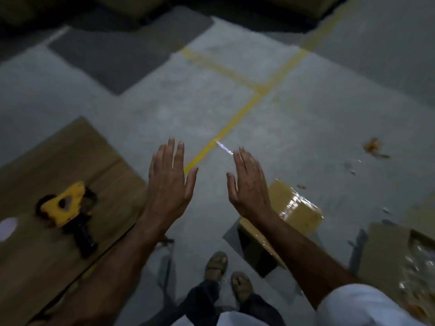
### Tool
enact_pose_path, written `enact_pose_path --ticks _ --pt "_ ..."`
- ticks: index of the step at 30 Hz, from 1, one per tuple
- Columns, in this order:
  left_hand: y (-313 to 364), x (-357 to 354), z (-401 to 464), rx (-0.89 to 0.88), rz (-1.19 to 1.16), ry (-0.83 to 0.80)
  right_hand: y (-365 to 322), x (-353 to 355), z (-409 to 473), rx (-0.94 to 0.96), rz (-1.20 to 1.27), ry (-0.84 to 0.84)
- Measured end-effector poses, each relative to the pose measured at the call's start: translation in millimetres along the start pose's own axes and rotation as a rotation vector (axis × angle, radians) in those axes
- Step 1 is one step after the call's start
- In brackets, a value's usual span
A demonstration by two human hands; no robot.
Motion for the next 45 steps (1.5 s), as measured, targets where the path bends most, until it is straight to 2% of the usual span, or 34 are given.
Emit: enact_pose_path --ticks 6,10,19,26,33,45 --pt "-58 85 -99 0.288 0.182 0.076 -120 -21 -6 0.300 0.136 -0.088" --pt "-88 132 -172 0.479 0.214 0.166 -198 -41 -32 0.479 0.178 -0.177" --pt "-168 196 -377 0.842 0.250 0.205 -376 -118 -145 0.786 0.270 -0.398" --pt "-222 224 -547 1.098 0.320 0.228 -497 -184 -267 0.967 0.307 -0.576" --pt "-243 224 -681 1.361 0.363 0.233 -574 -240 -373 1.160 0.345 -0.795" --pt "-280 209 -822 1.860 0.317 0.183 -687 -363 -515 1.422 0.409 -1.071"
Point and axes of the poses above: each hand's wrist, its own z-axis towards the middle knuckle, its own x-axis out of the back of the hand, y = z × x, the point moved 5 cm from there along z, towards the middle knuckle, and after that the axes turned 2 degrees about -x, right-handed, at the moved point
